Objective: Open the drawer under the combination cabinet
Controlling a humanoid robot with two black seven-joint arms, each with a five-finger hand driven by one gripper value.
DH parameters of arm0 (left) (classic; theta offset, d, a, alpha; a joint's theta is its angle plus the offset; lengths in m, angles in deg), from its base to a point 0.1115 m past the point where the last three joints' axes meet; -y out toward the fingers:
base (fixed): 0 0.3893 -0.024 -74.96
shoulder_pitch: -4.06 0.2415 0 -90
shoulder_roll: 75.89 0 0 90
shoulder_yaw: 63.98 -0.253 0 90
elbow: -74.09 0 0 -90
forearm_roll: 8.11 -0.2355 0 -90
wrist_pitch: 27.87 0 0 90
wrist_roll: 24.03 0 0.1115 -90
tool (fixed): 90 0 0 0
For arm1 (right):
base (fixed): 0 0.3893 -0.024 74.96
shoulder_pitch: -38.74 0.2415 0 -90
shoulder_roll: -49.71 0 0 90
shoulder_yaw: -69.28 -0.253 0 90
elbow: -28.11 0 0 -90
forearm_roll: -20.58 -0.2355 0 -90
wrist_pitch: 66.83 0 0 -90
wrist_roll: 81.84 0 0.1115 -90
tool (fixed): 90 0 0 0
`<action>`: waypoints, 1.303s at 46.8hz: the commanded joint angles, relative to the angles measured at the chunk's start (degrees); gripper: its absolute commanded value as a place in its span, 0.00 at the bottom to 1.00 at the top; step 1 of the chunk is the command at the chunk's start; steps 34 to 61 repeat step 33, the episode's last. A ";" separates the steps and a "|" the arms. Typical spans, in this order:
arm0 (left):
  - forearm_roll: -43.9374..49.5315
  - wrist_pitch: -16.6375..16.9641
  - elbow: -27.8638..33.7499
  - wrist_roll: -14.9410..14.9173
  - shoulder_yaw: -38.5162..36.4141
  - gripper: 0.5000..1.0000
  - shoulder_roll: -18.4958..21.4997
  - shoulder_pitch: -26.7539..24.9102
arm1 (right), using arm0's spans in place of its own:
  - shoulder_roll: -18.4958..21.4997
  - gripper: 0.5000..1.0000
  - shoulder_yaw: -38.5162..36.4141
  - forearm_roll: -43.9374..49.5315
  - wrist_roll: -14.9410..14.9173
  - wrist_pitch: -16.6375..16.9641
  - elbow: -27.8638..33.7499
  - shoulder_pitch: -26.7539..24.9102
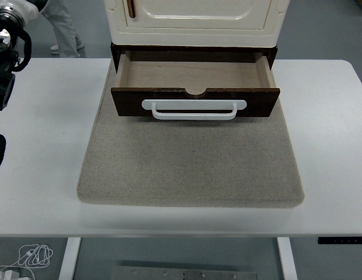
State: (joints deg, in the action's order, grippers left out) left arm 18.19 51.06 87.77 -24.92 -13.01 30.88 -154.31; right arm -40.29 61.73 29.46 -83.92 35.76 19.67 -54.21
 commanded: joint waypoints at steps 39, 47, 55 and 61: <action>-0.81 -4.23 -0.93 0.80 0.89 1.00 -3.85 4.56 | 0.00 0.85 -0.54 -0.09 -0.03 0.33 -0.09 -0.13; -0.81 -4.23 -0.93 0.80 0.89 1.00 -3.85 4.56 | 0.00 0.85 -0.54 -0.09 -0.03 0.33 -0.09 -0.13; -0.81 -4.23 -0.93 0.80 0.89 1.00 -3.85 4.56 | 0.00 0.85 -0.54 -0.09 -0.03 0.33 -0.09 -0.13; -0.81 -4.23 -0.93 0.80 0.89 1.00 -3.85 4.56 | 0.00 0.85 -0.54 -0.09 -0.03 0.33 -0.09 -0.13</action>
